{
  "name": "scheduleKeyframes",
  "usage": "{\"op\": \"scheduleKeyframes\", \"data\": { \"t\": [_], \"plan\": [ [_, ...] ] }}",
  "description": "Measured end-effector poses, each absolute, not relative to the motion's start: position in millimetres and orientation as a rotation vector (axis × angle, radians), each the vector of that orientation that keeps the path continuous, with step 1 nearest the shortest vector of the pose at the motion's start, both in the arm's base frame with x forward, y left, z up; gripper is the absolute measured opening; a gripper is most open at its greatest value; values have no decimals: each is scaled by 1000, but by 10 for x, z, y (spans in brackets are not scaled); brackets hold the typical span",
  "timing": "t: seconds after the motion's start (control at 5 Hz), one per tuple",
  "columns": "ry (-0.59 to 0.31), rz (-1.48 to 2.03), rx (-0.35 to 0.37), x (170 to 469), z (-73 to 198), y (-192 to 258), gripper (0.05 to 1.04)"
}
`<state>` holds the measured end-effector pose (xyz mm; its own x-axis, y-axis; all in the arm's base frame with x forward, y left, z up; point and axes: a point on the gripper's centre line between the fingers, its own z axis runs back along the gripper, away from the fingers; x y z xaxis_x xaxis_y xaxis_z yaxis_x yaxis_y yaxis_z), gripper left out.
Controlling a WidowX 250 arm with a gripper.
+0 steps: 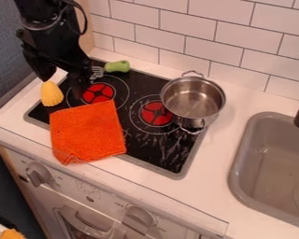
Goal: Put the silver pot on top of the orange cloth
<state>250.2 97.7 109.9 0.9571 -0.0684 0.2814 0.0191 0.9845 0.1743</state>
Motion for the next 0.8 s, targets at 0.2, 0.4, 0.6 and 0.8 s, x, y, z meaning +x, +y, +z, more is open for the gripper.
{"op": "scheduleKeyframes", "data": {
  "t": [0.2, 0.4, 0.6, 0.8],
  "plan": [
    [-274, -36, 151, 2503, 1036, 947, 1001],
    [-304, -48, 81, 2691, 1065, 712, 1001],
    [-325, -48, 4, 2893, 1038, 526, 1001],
    [-371, 3, -73, 3037, 974, 381, 1001]
  ]
}}
